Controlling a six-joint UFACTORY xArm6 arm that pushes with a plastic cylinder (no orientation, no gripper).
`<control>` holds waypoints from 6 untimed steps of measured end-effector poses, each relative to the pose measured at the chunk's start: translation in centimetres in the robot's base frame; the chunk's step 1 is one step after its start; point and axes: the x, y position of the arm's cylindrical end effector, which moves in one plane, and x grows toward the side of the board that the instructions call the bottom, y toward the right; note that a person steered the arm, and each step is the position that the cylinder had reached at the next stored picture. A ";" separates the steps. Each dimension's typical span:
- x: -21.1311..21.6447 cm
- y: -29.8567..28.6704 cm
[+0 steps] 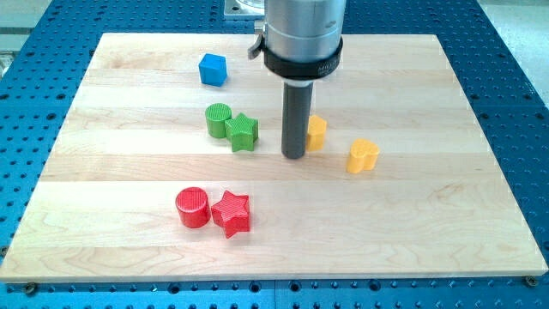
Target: Slide the yellow hexagon to the center right of the board
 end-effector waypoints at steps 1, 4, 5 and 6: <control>-1.0 3.8; -4.2 4.2; -5.3 11.7; -2.8 18.6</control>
